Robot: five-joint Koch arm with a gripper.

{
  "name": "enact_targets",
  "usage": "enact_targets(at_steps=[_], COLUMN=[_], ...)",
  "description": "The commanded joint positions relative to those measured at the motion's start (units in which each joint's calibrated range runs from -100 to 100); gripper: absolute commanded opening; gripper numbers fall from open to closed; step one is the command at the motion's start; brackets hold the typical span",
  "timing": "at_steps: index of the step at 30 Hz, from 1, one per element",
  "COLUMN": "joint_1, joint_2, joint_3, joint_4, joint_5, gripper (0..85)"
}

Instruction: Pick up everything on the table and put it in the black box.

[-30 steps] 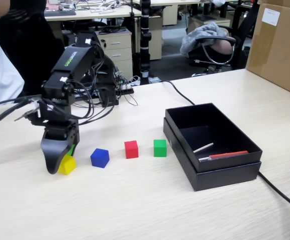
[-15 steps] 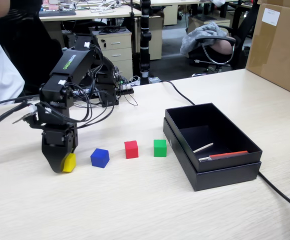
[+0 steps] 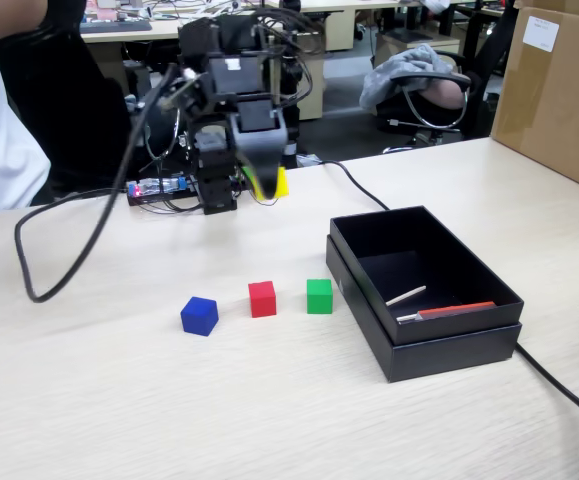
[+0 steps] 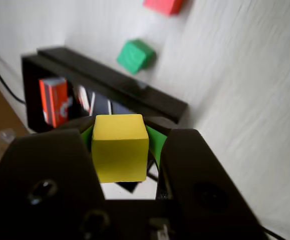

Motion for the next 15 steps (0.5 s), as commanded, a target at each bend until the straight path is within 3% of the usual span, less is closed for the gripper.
enact_targets(at_steps=[1,5,15], joint_1=[4.74,7.72,8.25], joint_2=[0.21,12.03,38.3], joint_3=[3.64,8.63,26.4], joint_4=[-0.05,-0.05,-0.05], joint_5=[1.86,2.93,3.37], gripper=[11.6,12.1,12.1])
